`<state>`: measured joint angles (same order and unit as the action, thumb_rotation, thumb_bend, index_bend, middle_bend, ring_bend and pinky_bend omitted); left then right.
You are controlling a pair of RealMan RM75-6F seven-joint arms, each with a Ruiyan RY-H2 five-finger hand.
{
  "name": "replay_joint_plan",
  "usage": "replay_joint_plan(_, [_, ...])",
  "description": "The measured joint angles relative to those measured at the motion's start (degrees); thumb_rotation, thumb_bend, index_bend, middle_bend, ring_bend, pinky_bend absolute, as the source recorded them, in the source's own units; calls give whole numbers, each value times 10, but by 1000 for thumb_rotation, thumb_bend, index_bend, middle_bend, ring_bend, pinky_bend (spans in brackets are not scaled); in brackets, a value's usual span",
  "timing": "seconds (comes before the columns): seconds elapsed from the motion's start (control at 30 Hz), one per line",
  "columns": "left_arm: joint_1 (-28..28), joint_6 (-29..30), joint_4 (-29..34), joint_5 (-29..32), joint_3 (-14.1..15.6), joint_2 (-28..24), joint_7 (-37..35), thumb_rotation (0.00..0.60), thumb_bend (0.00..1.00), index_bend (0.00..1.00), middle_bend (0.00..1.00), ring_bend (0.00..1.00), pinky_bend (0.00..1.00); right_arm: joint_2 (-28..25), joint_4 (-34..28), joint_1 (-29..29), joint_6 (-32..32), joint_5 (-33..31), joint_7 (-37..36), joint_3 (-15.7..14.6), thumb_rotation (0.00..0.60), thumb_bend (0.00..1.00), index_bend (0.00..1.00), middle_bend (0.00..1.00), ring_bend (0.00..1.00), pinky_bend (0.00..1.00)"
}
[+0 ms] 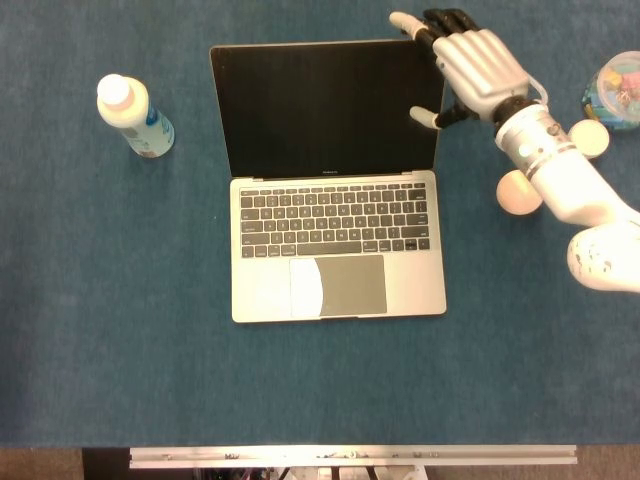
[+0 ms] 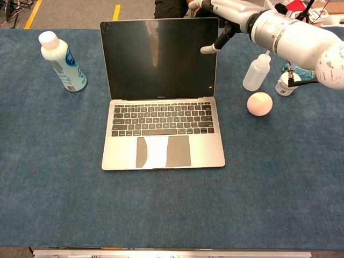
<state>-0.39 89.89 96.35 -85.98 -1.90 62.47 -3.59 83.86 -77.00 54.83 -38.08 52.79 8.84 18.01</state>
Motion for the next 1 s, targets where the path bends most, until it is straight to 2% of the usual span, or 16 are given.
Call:
replay_joint_plan(0.37, [2,3,0,-2,-1,-2,-3,600,246,226,159,94,82,-24,-43,-20,-23,33,-23,-18,600,223,61,206,109,156])
replay_joint_plan(0.77, [0,-1,1,-3,-2,-1,4,600,246,226,159,93,82,-63,-96,-59,-62,102,-62,-41,600,223,61,207,111,160])
replay_joint_plan(1.0, [-3,-6,2,-3,-3,3,10,600,246,226,159,93,82,-57,-75,-55,-55,103,-74,-42,600,223,61,207,111,160])
